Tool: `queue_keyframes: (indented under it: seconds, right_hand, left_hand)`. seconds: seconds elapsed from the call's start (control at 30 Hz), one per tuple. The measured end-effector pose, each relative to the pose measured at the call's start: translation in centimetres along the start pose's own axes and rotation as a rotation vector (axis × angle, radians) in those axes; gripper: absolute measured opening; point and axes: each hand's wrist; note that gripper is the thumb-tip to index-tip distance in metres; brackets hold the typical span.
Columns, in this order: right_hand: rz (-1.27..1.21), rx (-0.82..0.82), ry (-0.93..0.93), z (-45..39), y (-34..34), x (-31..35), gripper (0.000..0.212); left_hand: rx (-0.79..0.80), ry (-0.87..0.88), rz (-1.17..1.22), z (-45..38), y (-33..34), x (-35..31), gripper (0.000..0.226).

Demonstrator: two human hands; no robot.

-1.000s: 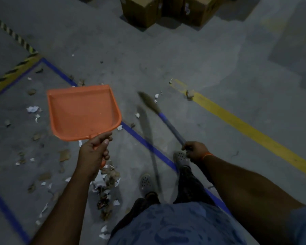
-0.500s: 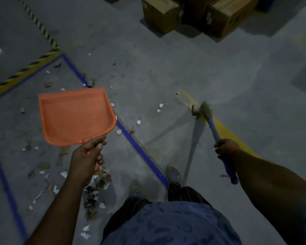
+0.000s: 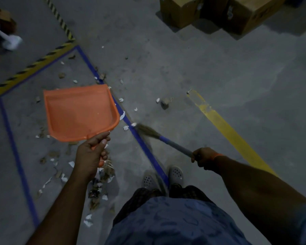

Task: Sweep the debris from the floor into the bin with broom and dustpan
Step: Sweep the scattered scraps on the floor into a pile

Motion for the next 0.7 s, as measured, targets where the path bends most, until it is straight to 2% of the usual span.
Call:
queue_keyframes:
  seconds: [0.17, 0.37, 0.53, 0.7]
  right_hand:
    - [-0.085, -0.043, -0.034, -0.7, -1.3, 0.3, 0.031]
    - [-0.180, -0.267, 0.037, -2.4, -3.7, 0.9, 0.027]
    - [-0.270, -0.444, 0.166, -3.9, -7.8, 2.3, 0.024]
    - [-0.375, -0.446, 0.270, -6.4, -12.4, 3.6, 0.024]
  left_hand:
    - [0.010, -0.014, 0.003, -1.2, 0.0, -0.3, 0.027]
    - [0.018, -0.047, -0.001, -3.5, -0.7, -0.2, 0.028]
    - [0.035, -0.055, 0.010, -6.3, -2.3, -0.8, 0.029]
    - [0.059, -0.059, 0.030, -8.9, -3.3, -1.6, 0.027]
Point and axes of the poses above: each hand's wrist, its own z-axis away from the middle knuckle, its own y-axis out of the palm, x = y × z, and after that the axes turned 1 degree about x, right-handed
